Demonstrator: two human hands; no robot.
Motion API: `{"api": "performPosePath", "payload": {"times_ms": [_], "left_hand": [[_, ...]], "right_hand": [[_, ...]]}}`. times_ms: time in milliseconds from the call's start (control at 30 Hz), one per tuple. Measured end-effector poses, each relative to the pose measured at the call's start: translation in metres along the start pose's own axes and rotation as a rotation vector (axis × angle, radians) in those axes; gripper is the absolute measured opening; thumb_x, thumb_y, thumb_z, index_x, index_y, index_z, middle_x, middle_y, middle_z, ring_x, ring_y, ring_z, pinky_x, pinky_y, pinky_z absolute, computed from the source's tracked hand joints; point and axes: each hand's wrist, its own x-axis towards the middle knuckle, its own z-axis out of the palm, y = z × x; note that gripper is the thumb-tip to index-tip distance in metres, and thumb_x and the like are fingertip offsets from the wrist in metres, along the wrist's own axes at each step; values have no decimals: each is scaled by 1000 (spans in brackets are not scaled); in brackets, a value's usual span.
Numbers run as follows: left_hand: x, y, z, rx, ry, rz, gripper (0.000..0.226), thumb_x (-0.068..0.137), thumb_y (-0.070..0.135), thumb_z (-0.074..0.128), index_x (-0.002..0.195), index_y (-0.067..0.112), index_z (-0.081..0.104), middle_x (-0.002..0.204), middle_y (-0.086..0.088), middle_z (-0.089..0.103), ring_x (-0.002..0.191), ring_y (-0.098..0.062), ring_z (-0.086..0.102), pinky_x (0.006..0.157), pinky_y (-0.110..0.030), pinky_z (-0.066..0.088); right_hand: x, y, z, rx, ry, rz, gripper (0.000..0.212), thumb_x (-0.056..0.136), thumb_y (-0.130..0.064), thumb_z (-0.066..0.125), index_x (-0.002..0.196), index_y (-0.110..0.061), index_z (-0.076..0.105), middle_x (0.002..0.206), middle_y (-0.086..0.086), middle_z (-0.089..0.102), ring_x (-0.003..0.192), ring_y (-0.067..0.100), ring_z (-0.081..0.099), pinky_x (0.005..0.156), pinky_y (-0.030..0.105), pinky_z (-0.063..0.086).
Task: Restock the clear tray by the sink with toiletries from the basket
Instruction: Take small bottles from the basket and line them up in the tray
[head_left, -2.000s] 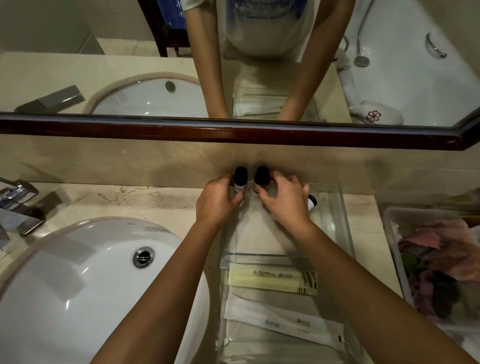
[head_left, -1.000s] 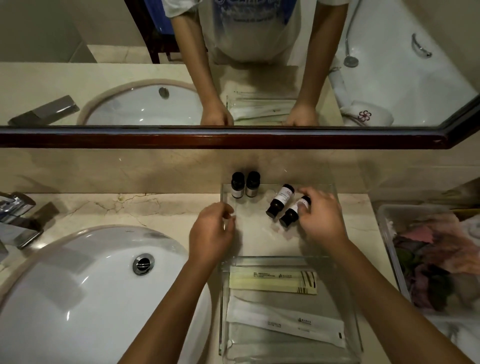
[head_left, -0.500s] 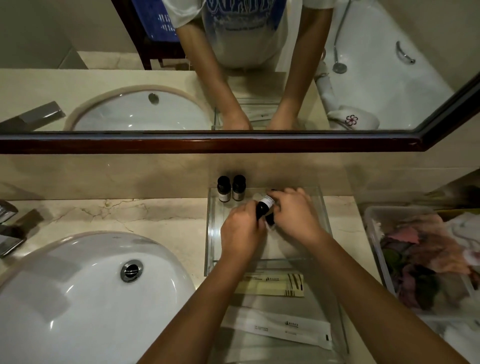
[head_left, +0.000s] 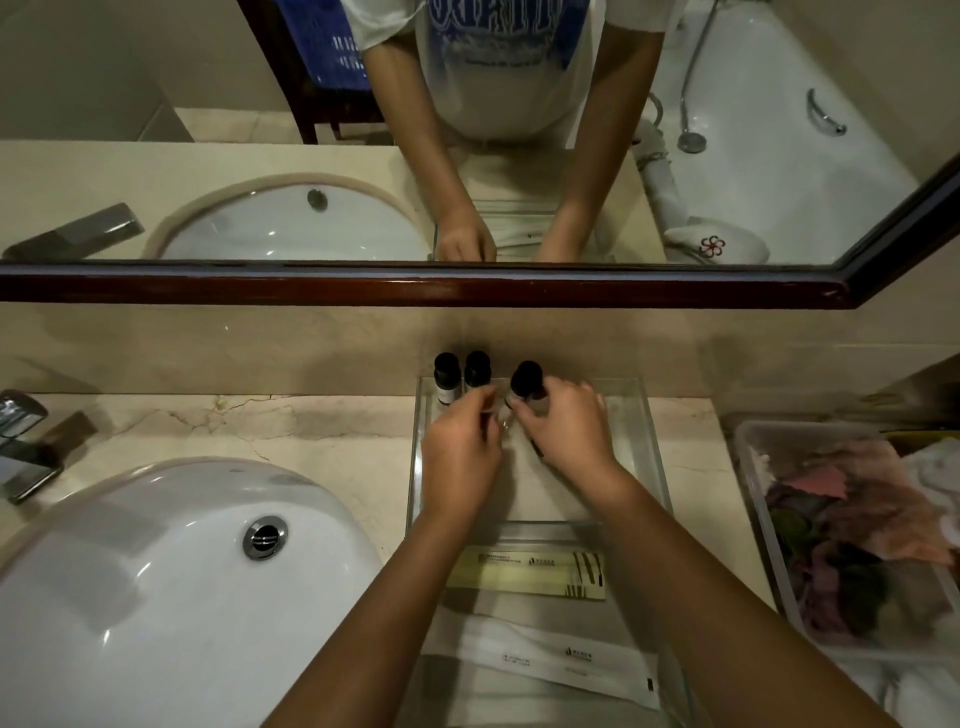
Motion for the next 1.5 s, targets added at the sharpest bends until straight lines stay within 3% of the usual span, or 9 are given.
{"api": "performPosePath", "payload": {"times_ms": [100, 400, 500, 633, 767, 933, 1100, 1400, 1500], "left_hand": [[-8, -16, -5, 31, 14, -104, 22, 90, 8, 56, 109, 12, 66, 103, -5, 71, 92, -20, 65, 77, -21, 43], [-6, -29, -12, -27, 25, -273, 29, 90, 8, 56, 118, 11, 59, 115, -5, 66, 103, -20, 61, 83, -21, 42], [3, -24, -13, -140, 61, -298, 47, 84, 7, 66, 126, 12, 46, 126, -4, 57, 115, -19, 54, 92, -25, 43], [28, -28, -12, -157, -65, -276, 65, 76, 14, 76, 131, 12, 41, 132, -5, 51, 123, -20, 48, 99, -29, 41], [46, -32, -14, -127, -214, -263, 58, 74, 18, 78, 124, 9, 50, 125, -8, 58, 117, -24, 53, 90, -27, 42], [56, -32, -15, -167, -273, -263, 50, 75, 16, 76, 120, 7, 57, 119, -10, 63, 110, -27, 56, 90, -32, 45], [59, -35, -12, -233, -297, -284, 47, 75, 13, 76, 118, 5, 59, 117, -10, 64, 109, -27, 59, 96, -42, 48], [60, -38, -9, -245, -294, -284, 46, 76, 14, 75, 119, 5, 60, 117, -9, 64, 108, -23, 58, 90, -30, 47], [58, -43, -11, -202, -249, -289, 49, 78, 14, 74, 122, 5, 58, 119, -10, 63, 109, -26, 58, 92, -34, 49]], "right_hand": [[2, -1, 2, -22, 15, 26, 34, 90, -45, 52, 104, -16, 64, 108, 3, 68, 112, 26, 49, 84, 32, 24], [3, -6, 8, -43, 75, 39, 32, 90, -45, 53, 99, -17, 65, 103, 3, 69, 115, 27, 46, 86, 33, 21], [2, -7, 9, -51, 85, 44, 33, 90, -45, 52, 99, -16, 66, 104, 5, 69, 116, 27, 46, 86, 34, 23], [4, -6, 8, -48, 66, 40, 32, 90, -42, 53, 101, -15, 65, 107, 5, 68, 120, 28, 43, 86, 33, 21], [6, -4, 9, -63, 68, 24, 31, 89, -41, 54, 102, -15, 65, 107, 4, 67, 117, 26, 45, 81, 32, 20], [6, -4, 10, -64, 105, 3, 29, 89, -39, 55, 99, -14, 66, 104, 4, 68, 111, 25, 47, 69, 29, 10], [5, -4, 13, -86, 116, 10, 30, 89, -39, 54, 100, -14, 65, 107, 4, 68, 116, 26, 46, 80, 33, 17], [2, -5, 13, -70, 123, 4, 29, 90, -36, 52, 100, -11, 63, 108, 7, 67, 113, 26, 47, 84, 34, 23], [1, -4, 13, -74, 120, 2, 30, 91, -37, 52, 102, -11, 63, 110, 7, 66, 113, 26, 47, 85, 34, 24]]}}
